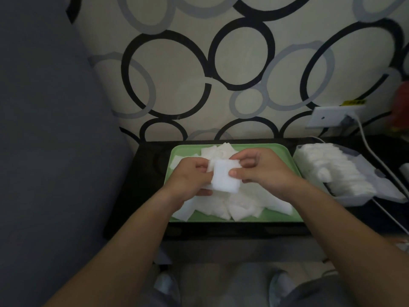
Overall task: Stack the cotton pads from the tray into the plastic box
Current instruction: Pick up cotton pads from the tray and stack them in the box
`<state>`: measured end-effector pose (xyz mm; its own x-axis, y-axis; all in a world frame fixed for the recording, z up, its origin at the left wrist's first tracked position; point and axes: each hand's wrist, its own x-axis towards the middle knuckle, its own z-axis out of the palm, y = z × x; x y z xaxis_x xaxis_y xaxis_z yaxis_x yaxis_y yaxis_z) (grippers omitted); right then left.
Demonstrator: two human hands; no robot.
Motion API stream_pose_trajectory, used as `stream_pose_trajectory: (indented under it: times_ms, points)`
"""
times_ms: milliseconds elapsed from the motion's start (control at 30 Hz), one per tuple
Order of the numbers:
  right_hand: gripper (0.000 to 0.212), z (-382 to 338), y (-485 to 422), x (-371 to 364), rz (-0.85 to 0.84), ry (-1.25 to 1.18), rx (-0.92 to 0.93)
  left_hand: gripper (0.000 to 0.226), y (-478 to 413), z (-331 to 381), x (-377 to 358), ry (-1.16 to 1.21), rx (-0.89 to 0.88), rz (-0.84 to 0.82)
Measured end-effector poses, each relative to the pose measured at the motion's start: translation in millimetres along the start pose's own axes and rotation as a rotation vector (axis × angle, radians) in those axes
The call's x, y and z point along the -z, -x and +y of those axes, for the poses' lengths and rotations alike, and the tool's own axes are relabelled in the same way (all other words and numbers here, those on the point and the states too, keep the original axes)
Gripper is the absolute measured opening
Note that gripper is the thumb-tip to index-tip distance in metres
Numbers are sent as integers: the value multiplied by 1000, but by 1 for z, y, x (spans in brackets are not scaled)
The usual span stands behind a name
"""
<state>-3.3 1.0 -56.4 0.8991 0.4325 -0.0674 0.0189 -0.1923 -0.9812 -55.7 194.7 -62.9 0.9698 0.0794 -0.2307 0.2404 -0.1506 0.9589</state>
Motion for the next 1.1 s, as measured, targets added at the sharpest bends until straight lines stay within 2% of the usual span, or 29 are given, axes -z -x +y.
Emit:
stream_pose_trajectory:
  times_ms: [367, 467, 533, 733, 900, 1000, 1100]
  points:
    - [28, 2, 1, 10, 96, 41, -16, 17, 5, 16, -22, 38, -18, -83]
    - [34, 0, 6, 15, 149, 113, 12, 24, 3, 20, -28, 129, 26, -55]
    - [41, -1, 9, 20, 185, 188, 48, 24, 1, 19, -34, 82, -38, -95]
    - [46, -4, 22, 52, 77, 284, 143, 19, -6, 20, -67, 59, -164, -187]
    - [15, -10, 33, 105, 68, 515, 135, 26, -15, 31, -112, 139, -147, -134]
    - [11, -17, 43, 140, 98, 559, 100, 19, -19, 34, -143, 149, -139, -136]
    - [11, -23, 50, 178, 225, 664, 96, 13, -24, 29, -172, 13, -154, -159]
